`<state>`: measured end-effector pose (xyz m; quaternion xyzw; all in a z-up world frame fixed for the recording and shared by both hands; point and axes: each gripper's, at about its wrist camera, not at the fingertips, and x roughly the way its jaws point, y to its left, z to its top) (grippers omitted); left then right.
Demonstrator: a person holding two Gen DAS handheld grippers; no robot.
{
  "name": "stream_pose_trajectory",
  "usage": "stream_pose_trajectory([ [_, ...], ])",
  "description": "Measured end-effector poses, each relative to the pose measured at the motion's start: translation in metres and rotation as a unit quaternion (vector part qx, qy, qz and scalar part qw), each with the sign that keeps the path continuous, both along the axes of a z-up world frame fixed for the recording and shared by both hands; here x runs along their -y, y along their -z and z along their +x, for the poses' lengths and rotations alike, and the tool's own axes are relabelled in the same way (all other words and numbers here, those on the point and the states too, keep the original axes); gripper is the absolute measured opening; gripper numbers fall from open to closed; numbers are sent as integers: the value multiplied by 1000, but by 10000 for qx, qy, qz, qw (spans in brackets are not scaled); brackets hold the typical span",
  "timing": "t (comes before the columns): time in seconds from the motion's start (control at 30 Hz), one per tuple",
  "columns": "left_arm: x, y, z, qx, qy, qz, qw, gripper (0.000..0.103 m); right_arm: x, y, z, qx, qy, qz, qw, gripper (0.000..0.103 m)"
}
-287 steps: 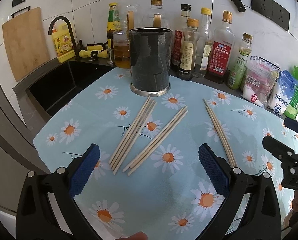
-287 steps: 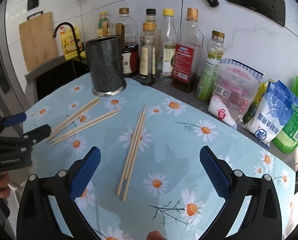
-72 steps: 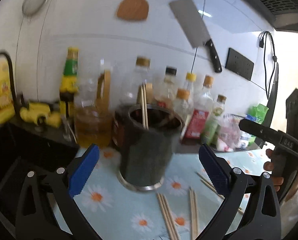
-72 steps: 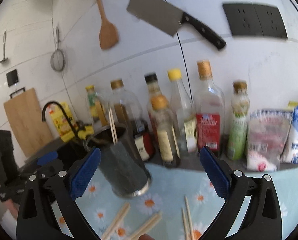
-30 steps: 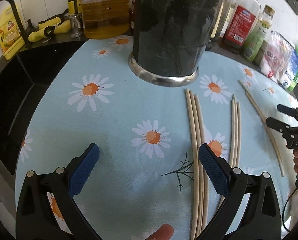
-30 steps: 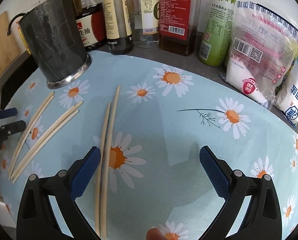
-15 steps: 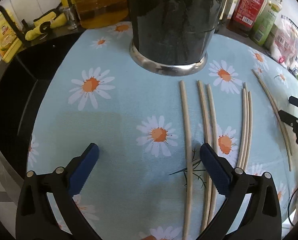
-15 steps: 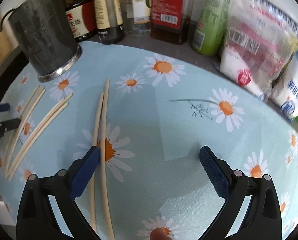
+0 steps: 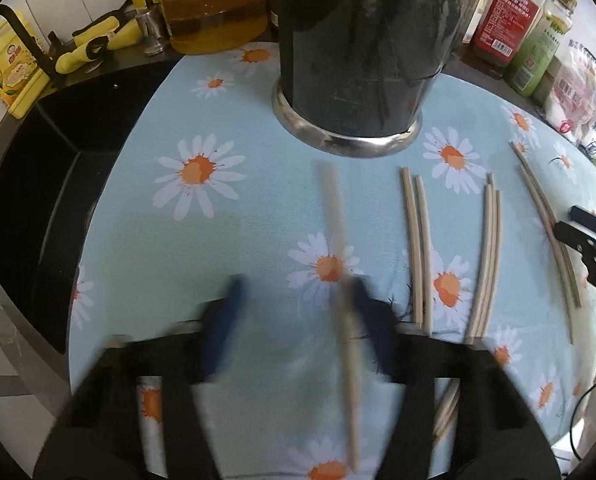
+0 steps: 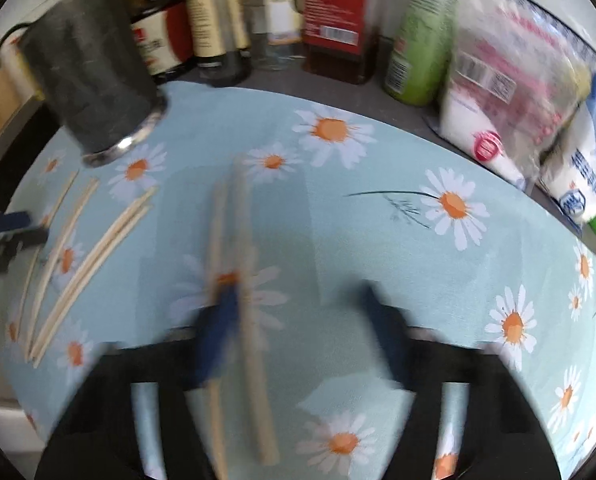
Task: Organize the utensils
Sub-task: 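Close the left gripper on a chopstick while the right gripper grasps another, then lift both held chopsticks and carry them above the black holder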
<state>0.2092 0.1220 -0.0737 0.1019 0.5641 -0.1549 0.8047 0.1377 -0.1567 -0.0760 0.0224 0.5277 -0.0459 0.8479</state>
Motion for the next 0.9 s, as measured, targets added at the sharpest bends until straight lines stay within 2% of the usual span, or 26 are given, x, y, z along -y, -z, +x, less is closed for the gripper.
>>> stream_pose_trajectory([
  [0.03,0,-1,0,-64,71,-14,10000,16,-3,-1,-1,-9,-56,21,10000,11],
  [0.07,0,-1,-1,-145,139,-38,9998,5,-5,-1,-2,-22,-94,17,10000,5],
  [0.27,0,-2,-6,-165,135,61,9998,5,0,-2,-10,1,48,223,9997,5],
  [0.4,0,-3,-14,-163,149,197,9996,5,7,-5,-19,53,141,226,9996,5],
  [0.53,-5,-8,-20,-161,116,172,9997,5,15,-16,-27,183,228,190,9994,5],
  [0.63,-9,-18,-26,-44,97,140,9998,5,21,-27,-32,311,317,221,9988,5],
  [0.9,-20,-49,-38,440,-148,227,9987,5,15,-75,-37,1007,298,384,9937,5],
])
